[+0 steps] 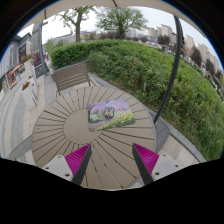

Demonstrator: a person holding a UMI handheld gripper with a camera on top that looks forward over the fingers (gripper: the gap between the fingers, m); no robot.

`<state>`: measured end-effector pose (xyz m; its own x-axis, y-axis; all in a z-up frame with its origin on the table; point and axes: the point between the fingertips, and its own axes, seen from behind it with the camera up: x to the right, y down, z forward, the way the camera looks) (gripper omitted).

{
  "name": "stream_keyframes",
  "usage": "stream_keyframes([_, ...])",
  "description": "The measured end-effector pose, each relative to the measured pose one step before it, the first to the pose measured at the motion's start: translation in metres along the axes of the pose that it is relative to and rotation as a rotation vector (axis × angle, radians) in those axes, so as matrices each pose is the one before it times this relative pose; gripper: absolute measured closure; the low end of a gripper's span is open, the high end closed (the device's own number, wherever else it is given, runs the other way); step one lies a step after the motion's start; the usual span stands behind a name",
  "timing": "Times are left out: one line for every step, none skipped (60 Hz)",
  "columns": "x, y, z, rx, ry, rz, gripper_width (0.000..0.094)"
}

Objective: Arrange mouse

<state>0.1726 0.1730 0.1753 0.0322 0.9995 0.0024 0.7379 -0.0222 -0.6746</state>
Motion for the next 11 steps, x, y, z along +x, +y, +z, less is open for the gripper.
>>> stream_keyframes([0.0009, -0.00094, 0.00009, 0.00477, 0.00236, -0.006, 0.009])
stream_keyframes([0.00065, -0.00054, 0.00003, 0.00434, 0.00341, -0.0065, 0.0091])
stream_keyframes([0.00039, 0.00015, -0.00041, 0.00037, 0.0017, -0.0054, 0.0089])
stream_keyframes([-0.00028, 0.00039, 0.00001, -0.0006, 0.00045, -0.0041, 0.009])
stream_keyframes([-0.00085, 0.00049, 0.00004, -0.00161, -0.00217, -0.001, 0.0089])
stream_keyframes([-0.00139, 0.00031, -0.00012, -0.00145, -0.00299, 0.0014, 0.0088])
stream_keyframes([-0.00125, 0.00004, -0.00061, -0.00046, -0.00254, 0.0023, 0.0089])
stream_keyframes([-0.00119, -0.00029, -0.00041, 0.00066, -0.00183, 0.0025, 0.0089])
stream_keyframes([-0.00129, -0.00035, -0.00049, 0.00142, -0.00169, 0.0015, 0.0089])
stream_keyframes([-0.00095, -0.00057, -0.00034, 0.00189, -0.0026, 0.0006, 0.009])
stream_keyframes([-0.00115, -0.00041, -0.00007, 0.0018, -0.00264, -0.0006, 0.0088])
